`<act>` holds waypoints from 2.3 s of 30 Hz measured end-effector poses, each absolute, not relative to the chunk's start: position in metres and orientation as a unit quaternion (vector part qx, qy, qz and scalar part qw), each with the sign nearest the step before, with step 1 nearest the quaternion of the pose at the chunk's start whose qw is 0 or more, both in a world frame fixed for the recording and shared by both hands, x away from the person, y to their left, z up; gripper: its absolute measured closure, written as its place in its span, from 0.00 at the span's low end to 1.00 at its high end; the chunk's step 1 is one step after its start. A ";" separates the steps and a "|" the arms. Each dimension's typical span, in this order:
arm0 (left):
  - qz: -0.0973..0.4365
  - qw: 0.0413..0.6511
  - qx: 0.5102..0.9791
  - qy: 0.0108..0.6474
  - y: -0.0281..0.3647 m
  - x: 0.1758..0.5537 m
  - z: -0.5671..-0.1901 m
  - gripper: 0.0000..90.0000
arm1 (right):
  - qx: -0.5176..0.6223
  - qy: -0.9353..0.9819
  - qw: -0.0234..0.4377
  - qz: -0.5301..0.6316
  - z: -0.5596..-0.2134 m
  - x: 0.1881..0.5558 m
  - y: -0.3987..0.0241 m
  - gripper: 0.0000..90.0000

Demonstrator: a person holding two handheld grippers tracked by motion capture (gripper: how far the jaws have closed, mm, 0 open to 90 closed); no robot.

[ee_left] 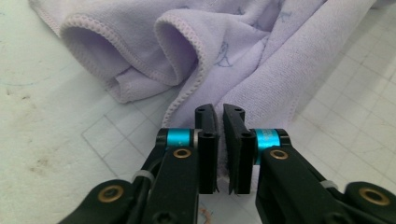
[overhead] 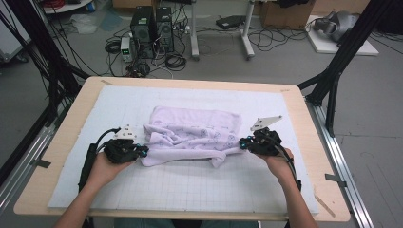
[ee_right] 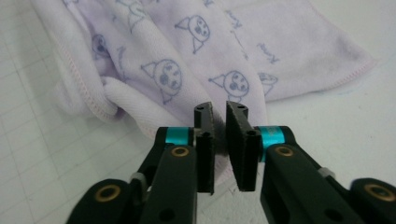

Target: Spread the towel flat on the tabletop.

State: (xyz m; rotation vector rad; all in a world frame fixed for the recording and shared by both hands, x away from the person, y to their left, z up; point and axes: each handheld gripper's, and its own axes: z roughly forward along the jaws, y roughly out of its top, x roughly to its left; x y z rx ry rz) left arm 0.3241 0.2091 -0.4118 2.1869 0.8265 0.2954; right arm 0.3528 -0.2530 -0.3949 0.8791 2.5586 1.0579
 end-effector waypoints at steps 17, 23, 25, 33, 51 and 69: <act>0.113 0.387 0.866 0.295 0.189 0.319 -0.404 0.59 | 0.228 0.880 0.114 0.401 -0.381 0.322 -0.220 0.70; 0.098 0.362 0.878 0.298 0.181 0.328 -0.420 0.60 | 0.228 0.894 0.106 0.371 -0.403 0.325 -0.208 0.70; 0.090 0.348 0.884 0.298 0.178 0.330 -0.427 0.66 | 0.228 0.898 0.105 0.361 -0.410 0.327 -0.205 0.74; 0.090 0.353 0.886 0.285 0.178 0.326 -0.428 0.90 | 0.229 0.903 0.082 0.355 -0.423 0.330 -0.203 0.94; 0.133 0.406 0.863 0.270 0.203 0.299 -0.383 0.92 | 0.221 0.885 0.108 0.396 -0.378 0.306 -0.235 0.96; 0.099 0.408 0.866 0.271 0.200 0.296 -0.395 0.60 | 0.207 0.887 0.075 0.407 -0.386 0.302 -0.232 0.75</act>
